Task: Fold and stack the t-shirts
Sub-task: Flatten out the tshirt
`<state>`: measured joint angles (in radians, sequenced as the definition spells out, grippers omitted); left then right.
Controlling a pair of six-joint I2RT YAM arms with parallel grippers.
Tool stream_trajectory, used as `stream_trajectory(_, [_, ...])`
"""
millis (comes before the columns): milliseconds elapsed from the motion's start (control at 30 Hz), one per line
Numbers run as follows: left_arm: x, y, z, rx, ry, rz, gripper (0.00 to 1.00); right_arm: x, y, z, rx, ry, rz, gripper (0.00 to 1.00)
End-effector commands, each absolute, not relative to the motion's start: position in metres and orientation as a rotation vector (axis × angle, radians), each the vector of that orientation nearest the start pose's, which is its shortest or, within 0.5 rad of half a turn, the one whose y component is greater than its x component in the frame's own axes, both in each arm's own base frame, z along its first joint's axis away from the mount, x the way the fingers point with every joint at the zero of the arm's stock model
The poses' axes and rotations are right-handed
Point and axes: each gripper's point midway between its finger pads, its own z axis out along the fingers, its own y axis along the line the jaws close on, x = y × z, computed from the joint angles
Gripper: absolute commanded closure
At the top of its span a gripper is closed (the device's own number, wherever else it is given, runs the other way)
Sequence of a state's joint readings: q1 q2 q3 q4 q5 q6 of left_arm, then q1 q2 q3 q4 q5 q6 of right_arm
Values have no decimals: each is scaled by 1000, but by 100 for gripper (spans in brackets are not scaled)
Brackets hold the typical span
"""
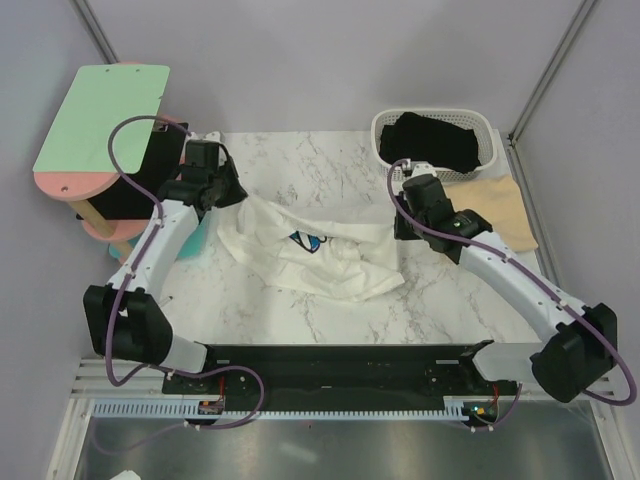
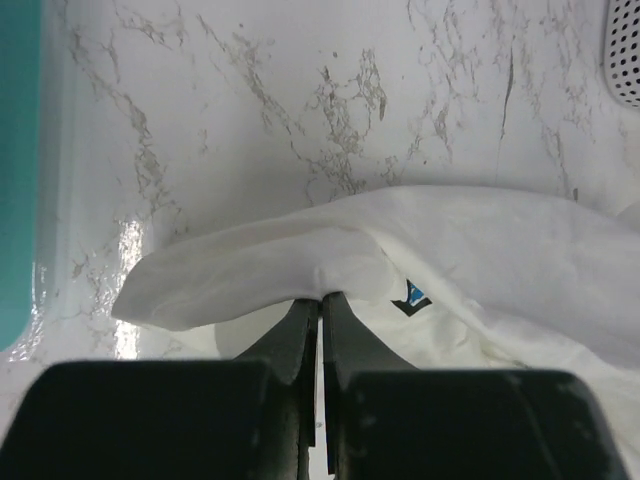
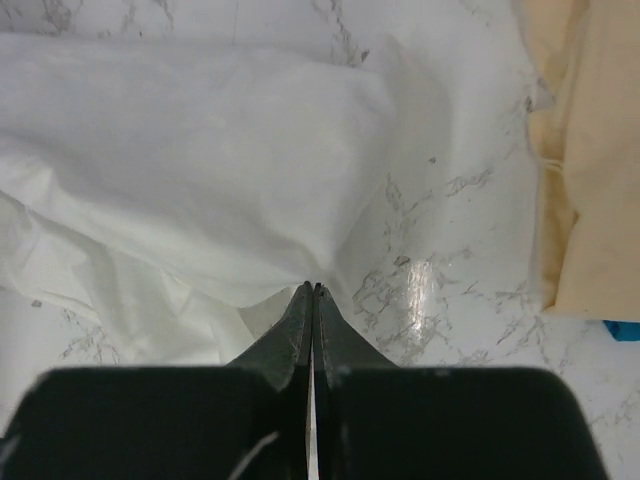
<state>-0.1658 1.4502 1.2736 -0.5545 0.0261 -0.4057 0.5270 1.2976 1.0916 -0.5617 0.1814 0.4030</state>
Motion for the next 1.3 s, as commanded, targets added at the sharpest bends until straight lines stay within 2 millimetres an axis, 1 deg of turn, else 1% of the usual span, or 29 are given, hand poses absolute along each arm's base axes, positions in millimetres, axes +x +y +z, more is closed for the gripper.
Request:
stream_trajectory(0, [390, -69, 275, -200, 2153, -281, 98, 319, 143, 246, -25, 2152, 193, 100])
stream_trajectory(33, [387, -67, 282, -186, 2149, -273, 98, 318, 142, 253, -26, 2134, 197, 100])
stream_trajectory(67, [386, -67, 296, -179, 2122, -275, 98, 318, 139, 261, -15, 2113, 190, 100])
stream_trajectory(100, [382, -66, 306, -172, 2102, -278, 98, 316, 135, 268, -16, 2093, 188, 100])
stream_trajectory(133, [378, -64, 311, -167, 2100, -272, 98, 315, 133, 273, -10, 2082, 182, 100])
stream_trajectory(200, [372, -61, 330, -163, 2062, -273, 98, 311, 125, 282, 13, 2054, 163, 100])
stream_trajectory(267, [365, -59, 344, -161, 2042, -269, 98, 307, 121, 291, 10, 2032, 165, 100])
stream_trajectory(333, [360, -59, 354, -148, 2026, -276, 98, 305, 124, 291, -27, 2040, 174, 96])
stream_trajectory(367, [358, -59, 359, -144, 2018, -279, 98, 307, 129, 282, -53, 2073, 177, 89])
stream_trajectory(433, [357, -61, 360, -135, 2029, -289, 98, 304, 145, 259, -139, 2157, 229, 81])
stream_trajectory(467, [357, -61, 356, -139, 2042, -287, 98, 304, 154, 236, -186, 2233, 243, 75])
stream_trajectory(500, [358, -60, 352, -141, 2056, -283, 98, 295, 172, 224, -262, 2285, 346, 73])
stream_trajectory(533, [359, -61, 349, -142, 2064, -282, 98, 292, 179, 213, -290, 2318, 384, 66])
stream_trajectory(567, [360, -61, 341, -146, 2082, -283, 98, 289, 187, 195, -298, 2352, 431, 55])
stream_trajectory(600, [361, -61, 336, -151, 2096, -281, 98, 281, 201, 188, -338, 2363, 526, 48])
stream_trajectory(633, [364, -60, 327, -159, 2118, -273, 98, 279, 206, 176, -338, 2369, 548, 37])
stream_trajectory(667, [366, -59, 324, -164, 2125, -266, 98, 277, 207, 171, -344, 2376, 544, 31])
stream_trajectory(700, [366, -60, 321, -162, 2133, -263, 98, 277, 206, 165, -347, 2384, 503, 26])
stream_trajectory(733, [368, -60, 317, -164, 2145, -261, 98, 274, 201, 155, -343, 2413, 470, 21])
stream_trajectory(800, [370, -60, 311, -164, 2159, -260, 98, 271, 195, 143, -345, 2452, 427, 20])
stream_trajectory(833, [371, -60, 309, -165, 2165, -258, 98, 267, 187, 134, -331, 2484, 380, 21])
stream_trajectory(900, [374, -60, 306, -167, 2169, -255, 98, 264, 175, 125, -294, 2517, 313, 21])
stream_trajectory(933, [374, -60, 304, -167, 2174, -255, 98, 257, 171, 118, -294, 2539, 295, 21])
stream_trajectory(1000, [375, -60, 302, -173, 2176, -253, 98, 250, 168, 110, -287, 2574, 293, 22])
stream_trajectory(1033, [376, -59, 300, -173, 2179, -250, 98, 243, 167, 101, -292, 2603, 297, 22])
stream_trajectory(1100, [377, -60, 297, -177, 2185, -251, 98, 236, 168, 92, -285, 2633, 310, 22])
stream_trajectory(1133, [377, -60, 296, -177, 2188, -252, 98, 232, 167, 83, -286, 2656, 302, 23])
stream_trajectory(1267, [378, -60, 291, -183, 2194, -256, 98, 230, 161, 58, -264, 2696, 221, 24])
